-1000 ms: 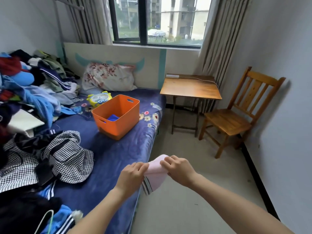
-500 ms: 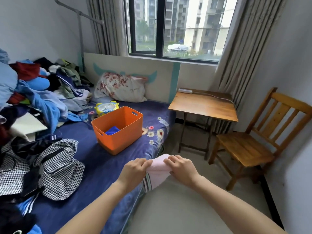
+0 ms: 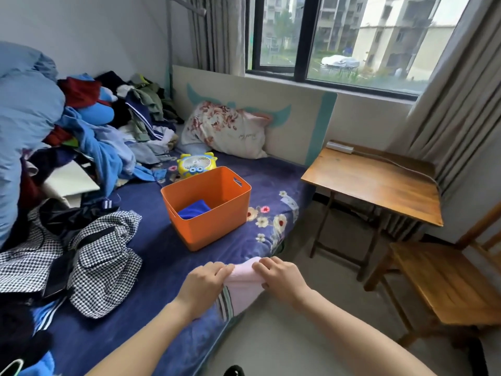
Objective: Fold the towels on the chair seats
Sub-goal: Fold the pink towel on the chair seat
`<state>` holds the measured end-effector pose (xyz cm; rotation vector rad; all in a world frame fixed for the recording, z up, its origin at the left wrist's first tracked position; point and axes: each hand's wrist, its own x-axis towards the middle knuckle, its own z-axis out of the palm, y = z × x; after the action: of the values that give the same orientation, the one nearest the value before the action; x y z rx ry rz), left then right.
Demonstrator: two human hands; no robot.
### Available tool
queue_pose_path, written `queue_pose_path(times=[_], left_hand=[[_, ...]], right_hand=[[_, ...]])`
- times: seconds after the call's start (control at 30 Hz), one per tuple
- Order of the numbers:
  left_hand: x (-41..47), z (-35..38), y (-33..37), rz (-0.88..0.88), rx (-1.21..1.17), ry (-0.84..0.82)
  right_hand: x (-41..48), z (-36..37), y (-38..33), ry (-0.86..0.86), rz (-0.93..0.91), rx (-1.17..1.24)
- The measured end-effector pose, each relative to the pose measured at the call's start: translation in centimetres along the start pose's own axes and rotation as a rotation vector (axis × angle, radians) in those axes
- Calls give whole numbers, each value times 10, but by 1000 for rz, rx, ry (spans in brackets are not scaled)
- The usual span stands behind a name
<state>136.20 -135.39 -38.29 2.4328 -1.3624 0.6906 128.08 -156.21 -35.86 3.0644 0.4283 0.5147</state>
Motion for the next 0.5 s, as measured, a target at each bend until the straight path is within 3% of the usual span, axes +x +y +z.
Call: queue_pose_path(times=[0.2,0.5], left_hand=[[43,36,-65,-89,-20,-14],[140,90,-117,-140,-100,-24]], right_hand=[[82,31,41,-17,-112,-58],[166,52,134,-60,-99,-27]])
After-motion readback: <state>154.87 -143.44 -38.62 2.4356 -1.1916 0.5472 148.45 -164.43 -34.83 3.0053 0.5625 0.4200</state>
